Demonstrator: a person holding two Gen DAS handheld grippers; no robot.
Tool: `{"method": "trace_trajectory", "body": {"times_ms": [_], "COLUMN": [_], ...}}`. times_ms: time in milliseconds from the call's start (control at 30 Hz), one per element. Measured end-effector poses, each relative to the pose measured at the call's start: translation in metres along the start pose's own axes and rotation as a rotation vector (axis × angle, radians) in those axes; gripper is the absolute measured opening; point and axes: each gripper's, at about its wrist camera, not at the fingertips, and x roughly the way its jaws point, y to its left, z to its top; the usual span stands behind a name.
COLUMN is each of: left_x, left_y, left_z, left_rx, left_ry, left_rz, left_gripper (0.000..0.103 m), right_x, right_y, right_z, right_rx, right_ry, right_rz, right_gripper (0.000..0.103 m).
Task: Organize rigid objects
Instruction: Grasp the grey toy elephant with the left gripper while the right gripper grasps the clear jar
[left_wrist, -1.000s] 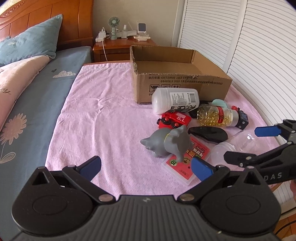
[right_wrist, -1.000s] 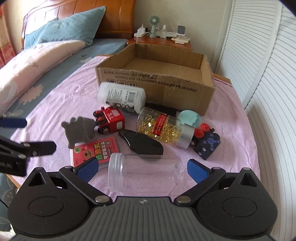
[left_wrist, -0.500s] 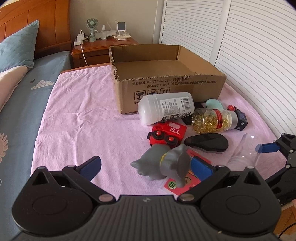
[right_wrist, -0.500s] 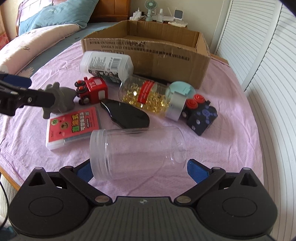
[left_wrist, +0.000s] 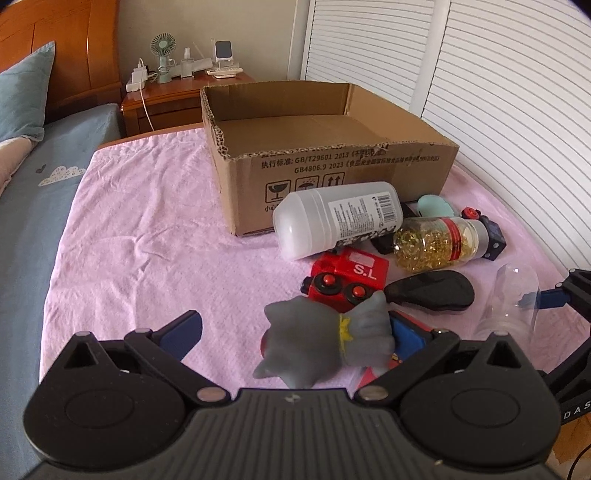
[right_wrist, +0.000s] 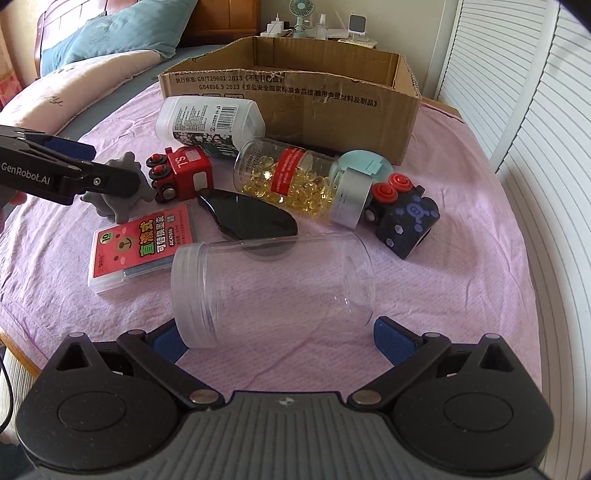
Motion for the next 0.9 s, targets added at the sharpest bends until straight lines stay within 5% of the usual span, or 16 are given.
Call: {"method": "trace_trajectory", "body": {"times_ms": [300,500,767,900], "left_x": [0.007,0.001,-0.012,-0.006], "left_y": [0.008,0.006,0.005,0.008], "left_z": [-0.014,-0.010,-0.012,-0.018], "left_rx": [-0.125,-0.128,0.040,0.033], "left_ry": [-0.003,-0.016,-0.058,-0.036], "left_rz": [-0.051,-0.127,0.117,0.135], "left_gripper": [0.101,0.073,0.073,0.074], "right_x": [-0.001,-0.002,-0.002,-0.002], "right_y": [0.000,0.001,0.001,0.001], "right_z": [-0.007,-0.009,-0.008,-0.009], "right_rx": [-0.002,0.001,0.000,0.002], "right_ry": [-0.044,-0.055,-0.056,-0.056], "right_rz": [0.001,0.000,0.000,-0.001], "right_gripper": [0.103,0.103,0.103,0.103]}}
